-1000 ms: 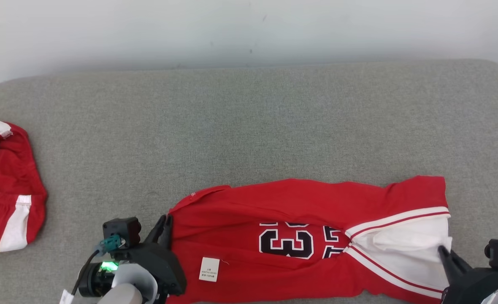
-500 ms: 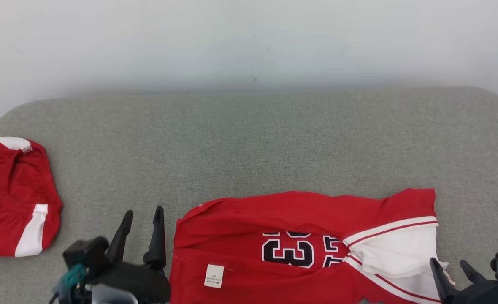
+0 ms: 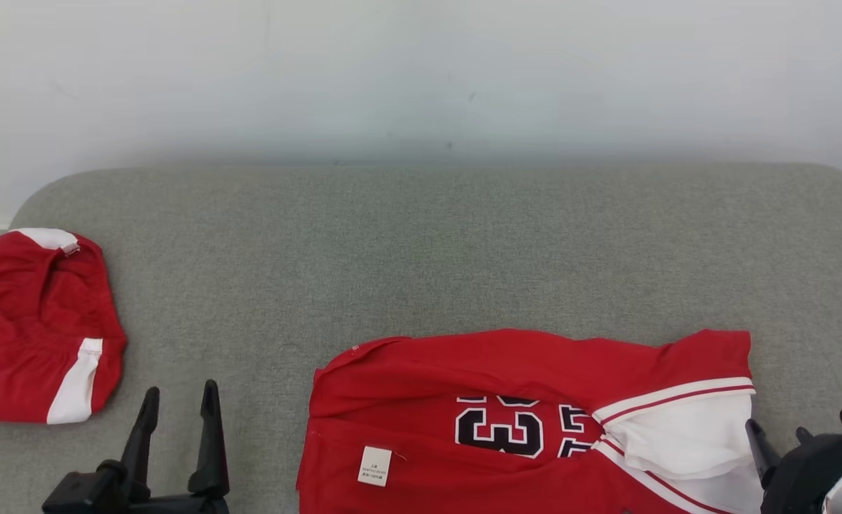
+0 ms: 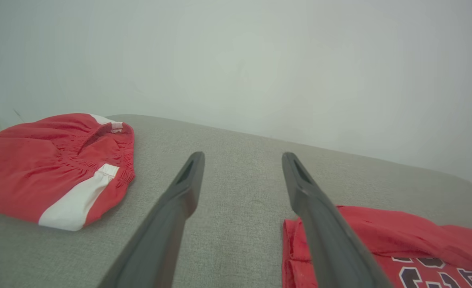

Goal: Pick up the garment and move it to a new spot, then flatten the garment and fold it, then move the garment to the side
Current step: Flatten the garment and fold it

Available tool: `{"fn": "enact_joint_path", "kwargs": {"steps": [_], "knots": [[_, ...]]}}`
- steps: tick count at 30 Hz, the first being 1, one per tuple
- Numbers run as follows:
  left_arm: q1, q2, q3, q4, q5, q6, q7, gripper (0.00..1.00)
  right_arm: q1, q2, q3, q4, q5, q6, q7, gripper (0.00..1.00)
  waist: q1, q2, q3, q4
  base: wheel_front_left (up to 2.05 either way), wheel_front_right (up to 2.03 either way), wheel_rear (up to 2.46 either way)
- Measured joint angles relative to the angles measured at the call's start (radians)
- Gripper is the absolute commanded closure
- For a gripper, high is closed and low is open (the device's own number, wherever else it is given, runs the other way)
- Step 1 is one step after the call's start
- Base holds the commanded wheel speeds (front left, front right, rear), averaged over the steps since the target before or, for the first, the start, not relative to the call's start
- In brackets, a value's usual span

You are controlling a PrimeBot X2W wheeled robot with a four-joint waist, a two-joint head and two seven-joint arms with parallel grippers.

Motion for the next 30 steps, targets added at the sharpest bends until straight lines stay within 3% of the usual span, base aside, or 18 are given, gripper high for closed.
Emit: {"fn": "enact_joint_path", "kwargs": {"steps": [11, 23, 24, 25, 27, 30], "knots": [[-0.017, -0.021, 0.084, 0.023, 0.062, -0.043, 0.0, 0.0, -0.14, -0.046, 0.001, 0.194, -0.022, 0.0, 0.026, 0.0, 0.0001, 0.0, 0.057, 0.03, 0.0, 0.0, 0.0], [-0.067, -0.029, 0.067, 0.039, 0.092, -0.068, 0.0, 0.0, -0.218, -0.057, 0.063, 0.303, -0.015, -0.005, 0.076, 0.0, 0.0, -0.0002, 0.126, 0.057, 0.0, 0.0, 0.0], [-0.069, -0.029, 0.065, 0.044, 0.092, -0.069, 0.0, 0.0, -0.22, -0.059, 0.069, 0.306, -0.008, -0.007, 0.076, 0.19, 0.0, -0.0002, 0.13, 0.058, 0.0, 0.0, 0.0], [-0.07, -0.029, 0.064, 0.048, 0.092, -0.069, 0.0, 0.0, -0.22, -0.061, 0.078, 0.307, -0.001, -0.007, 0.077, 0.55, 0.0, -0.0002, 0.132, 0.059, 0.0, 0.0, 0.0], [-0.074, -0.029, 0.063, 0.052, 0.092, -0.07, 0.0, 0.0, -0.221, -0.061, 0.092, 0.307, 0.025, -0.009, 0.085, 0.64, 0.0, -0.0002, 0.134, 0.061, 0.0, 0.0, 0.0], [-0.08, -0.029, 0.064, 0.055, 0.092, -0.076, 0.0, 0.0, -0.22, -0.056, 0.125, 0.298, 0.065, -0.012, 0.1, 0.66, 0.0, -0.0002, 0.135, 0.063, 0.0, 0.0, 0.0]]}}
